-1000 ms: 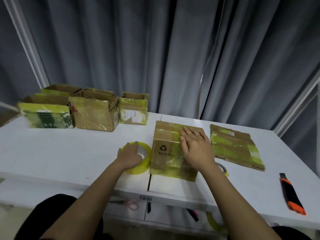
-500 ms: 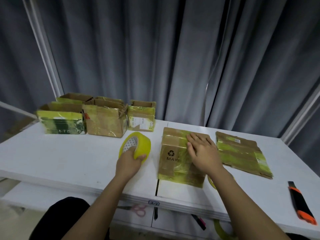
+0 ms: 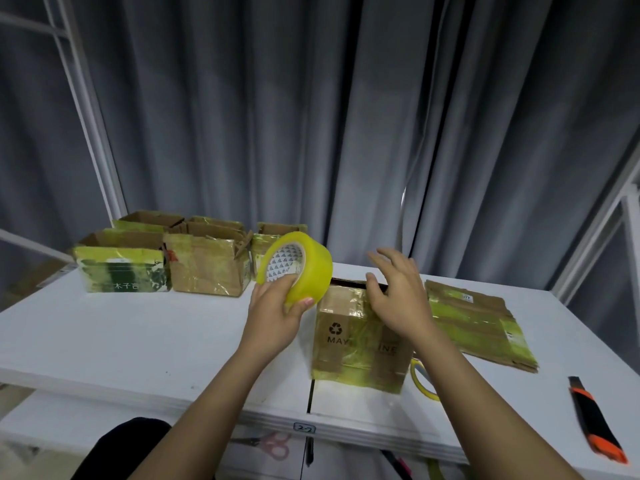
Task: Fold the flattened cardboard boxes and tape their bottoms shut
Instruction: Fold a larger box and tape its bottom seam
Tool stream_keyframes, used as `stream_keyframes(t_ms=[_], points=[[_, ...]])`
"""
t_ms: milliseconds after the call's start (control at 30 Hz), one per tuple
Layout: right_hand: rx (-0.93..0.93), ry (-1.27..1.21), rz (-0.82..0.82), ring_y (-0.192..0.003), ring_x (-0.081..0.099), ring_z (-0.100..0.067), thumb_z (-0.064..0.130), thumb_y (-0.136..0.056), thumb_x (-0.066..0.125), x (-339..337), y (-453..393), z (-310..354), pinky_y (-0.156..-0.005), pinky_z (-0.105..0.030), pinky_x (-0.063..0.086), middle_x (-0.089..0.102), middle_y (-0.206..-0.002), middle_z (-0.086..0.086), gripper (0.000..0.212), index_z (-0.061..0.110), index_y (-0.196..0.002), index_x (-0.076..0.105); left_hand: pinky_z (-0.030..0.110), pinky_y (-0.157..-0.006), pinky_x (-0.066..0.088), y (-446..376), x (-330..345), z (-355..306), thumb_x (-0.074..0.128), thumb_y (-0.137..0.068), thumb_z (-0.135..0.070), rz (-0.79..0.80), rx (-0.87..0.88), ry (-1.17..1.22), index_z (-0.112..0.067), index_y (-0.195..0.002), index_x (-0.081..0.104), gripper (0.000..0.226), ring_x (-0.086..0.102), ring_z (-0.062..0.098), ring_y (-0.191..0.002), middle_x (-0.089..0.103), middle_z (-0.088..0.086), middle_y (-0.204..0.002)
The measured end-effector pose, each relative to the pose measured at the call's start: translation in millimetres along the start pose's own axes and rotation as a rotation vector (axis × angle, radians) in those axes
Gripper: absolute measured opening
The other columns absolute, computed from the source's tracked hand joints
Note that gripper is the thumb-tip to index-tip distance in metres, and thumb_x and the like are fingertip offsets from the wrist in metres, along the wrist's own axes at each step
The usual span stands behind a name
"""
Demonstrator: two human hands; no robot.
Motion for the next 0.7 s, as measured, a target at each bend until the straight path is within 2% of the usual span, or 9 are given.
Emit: stream_keyframes(t_ms=[67,133,233,300,333,400,500,600,700], points=[[-0.002,-0.192,-0.030,-0.135,0.032,-0.007,0.024,-0.098,0.049,-12,-2,16,-0.108,-0.026,0.028,0.043,-0.145,0.007,0.041,0.023,-0.139,0.048,0.038,-0.097,0.039,1,-2,-12,0.065,-0.087,-0.031,-0.010,0.047,-0.001,-0.014,-0.123,0.057,0.041,0.044,0.025,-0.115,0.058,0.003,-0.119],[-0.047,-0.328,0.009,-0.133,0.028,0.002,0.026,-0.098,0.050,-19,-4,39,-0.103,-0.026,0.035,0.039,-0.147,0.014,0.044,0.028,-0.142,0.043,0.043,-0.099,0.039,3,-4,-23,0.060,-0.084,-0.040,-0.015,0.085,-0.006,-0.013,-0.121,0.059,0.046,0.045,0.026,-0.114,0.060,0.003,-0.118],[-0.073,-0.461,0.150,-0.135,0.023,0.006,0.025,-0.099,0.050,-17,-9,65,-0.104,-0.010,0.022,0.031,-0.150,0.017,0.051,0.030,-0.147,0.035,0.050,-0.103,0.036,8,-6,-41,0.056,-0.079,-0.042,-0.012,0.164,-0.004,-0.014,-0.119,0.060,0.049,0.046,0.024,-0.113,0.057,-0.005,-0.111],[-0.060,-0.505,0.197,-0.131,0.028,0.007,0.022,-0.098,0.053,-15,-11,71,-0.099,0.000,0.022,0.035,-0.147,0.017,0.050,0.028,-0.145,0.039,0.050,-0.102,0.036,11,-6,-49,0.056,-0.080,-0.043,0.000,0.203,0.002,-0.017,-0.118,0.060,0.046,0.046,0.023,-0.111,0.052,-0.012,-0.106],[-0.063,-0.507,0.178,-0.129,0.034,0.006,0.021,-0.096,0.055,-16,-10,72,-0.099,-0.001,0.027,0.040,-0.145,0.015,0.047,0.026,-0.142,0.044,0.050,-0.102,0.036,12,-7,-53,0.055,-0.080,-0.045,-0.003,0.219,0.006,-0.019,-0.118,0.060,0.046,0.046,0.022,-0.111,0.051,-0.014,-0.105],[-0.072,-0.477,0.059,-0.122,0.046,0.001,0.026,-0.093,0.061,-23,-6,71,-0.101,-0.012,0.039,0.053,-0.136,0.012,0.041,0.023,-0.133,0.056,0.050,-0.101,0.037,14,-9,-56,0.051,-0.079,-0.051,-0.027,0.238,0.024,-0.019,-0.117,0.060,0.050,0.045,0.018,-0.108,0.050,-0.018,-0.105],[-0.066,-0.432,-0.147,-0.111,0.057,-0.005,0.033,-0.088,0.067,-34,8,65,-0.094,-0.023,0.048,0.064,-0.121,0.007,0.035,0.018,-0.119,0.068,0.049,-0.103,0.037,14,-11,-56,0.053,-0.081,-0.050,-0.045,0.223,0.049,-0.018,-0.119,0.059,0.050,0.040,0.009,-0.107,0.049,-0.020,-0.107],[-0.106,-0.399,-0.237,-0.106,0.061,-0.010,0.028,-0.090,0.065,-39,20,66,-0.090,-0.027,0.050,0.065,-0.117,0.004,0.029,0.014,-0.115,0.070,0.048,-0.103,0.037,17,-10,-58,0.053,-0.080,-0.049,-0.040,0.230,0.051,-0.017,-0.118,0.059,0.050,0.039,0.007,-0.106,0.047,-0.022,-0.105],[-0.161,-0.314,-0.247,-0.107,0.061,-0.015,0.025,-0.092,0.059,-40,28,73,-0.090,-0.029,0.052,0.065,-0.119,0.001,0.031,0.011,-0.117,0.069,0.044,-0.101,0.039,18,-8,-57,0.055,-0.080,-0.043,-0.022,0.195,0.067,-0.016,-0.120,0.058,0.049,0.044,0.014,-0.110,0.049,-0.016,-0.107]])
Point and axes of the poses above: each hand's wrist, its own y-axis away from the middle knuckle, its own x-axis out of the palm, z = x × y, the point moved 10 cm from there along -y, towards the middle knuckle
